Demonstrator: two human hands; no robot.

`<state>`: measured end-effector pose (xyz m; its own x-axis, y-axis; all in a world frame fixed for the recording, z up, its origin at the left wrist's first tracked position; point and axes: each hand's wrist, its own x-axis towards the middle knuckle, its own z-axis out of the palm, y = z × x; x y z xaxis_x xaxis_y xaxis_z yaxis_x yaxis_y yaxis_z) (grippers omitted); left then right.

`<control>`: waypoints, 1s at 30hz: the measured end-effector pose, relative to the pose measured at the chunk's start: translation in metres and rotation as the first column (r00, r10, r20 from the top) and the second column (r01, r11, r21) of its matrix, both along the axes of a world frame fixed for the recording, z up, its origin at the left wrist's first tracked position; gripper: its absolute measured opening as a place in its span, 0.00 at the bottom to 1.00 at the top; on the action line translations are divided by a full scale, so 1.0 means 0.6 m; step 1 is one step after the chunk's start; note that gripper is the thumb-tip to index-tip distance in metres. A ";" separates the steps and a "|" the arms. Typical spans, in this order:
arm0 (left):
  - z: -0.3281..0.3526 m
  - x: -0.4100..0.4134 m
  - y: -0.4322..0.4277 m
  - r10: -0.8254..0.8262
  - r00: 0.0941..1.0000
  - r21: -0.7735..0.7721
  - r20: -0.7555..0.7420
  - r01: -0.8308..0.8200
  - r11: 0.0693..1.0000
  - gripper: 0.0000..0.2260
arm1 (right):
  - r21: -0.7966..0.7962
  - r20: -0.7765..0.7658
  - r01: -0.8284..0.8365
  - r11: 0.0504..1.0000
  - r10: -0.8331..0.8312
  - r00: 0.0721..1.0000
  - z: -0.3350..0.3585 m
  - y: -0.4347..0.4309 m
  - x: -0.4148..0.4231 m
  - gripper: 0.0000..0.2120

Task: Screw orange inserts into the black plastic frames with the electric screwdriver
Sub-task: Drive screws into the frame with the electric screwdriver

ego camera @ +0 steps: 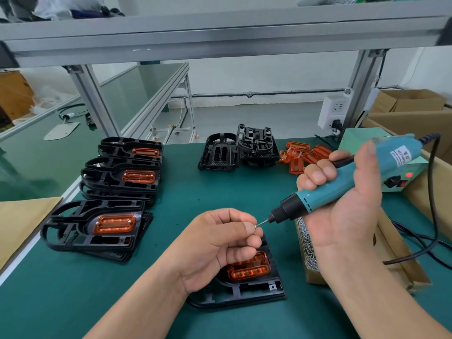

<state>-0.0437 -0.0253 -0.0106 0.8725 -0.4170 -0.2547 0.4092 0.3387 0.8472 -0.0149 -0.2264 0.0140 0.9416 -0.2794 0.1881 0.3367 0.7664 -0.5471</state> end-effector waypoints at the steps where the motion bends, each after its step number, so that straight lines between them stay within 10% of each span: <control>1: 0.000 0.000 0.000 0.009 1.000 0.009 0.011 -0.009 1.000 0.05 | -0.007 0.006 -0.001 1.000 0.001 1.000 -0.001 0.000 0.000 0.17; 23: -0.006 0.001 0.015 -0.009 0.949 0.405 0.316 -0.127 0.905 0.02 | 0.023 -0.053 -0.038 0.999 0.039 0.998 -0.014 -0.007 0.014 0.18; 30: -0.010 0.010 0.037 -0.203 0.774 0.768 0.600 -0.486 0.417 0.04 | -0.155 -0.022 -0.103 0.983 0.100 0.995 -0.019 -0.008 0.018 0.17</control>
<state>-0.0379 -0.0029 -0.0166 0.9812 -0.1255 0.1466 -0.1924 -0.6927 0.6951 -0.0038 -0.2315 0.0026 0.9665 -0.1508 0.2079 0.2528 0.7013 -0.6666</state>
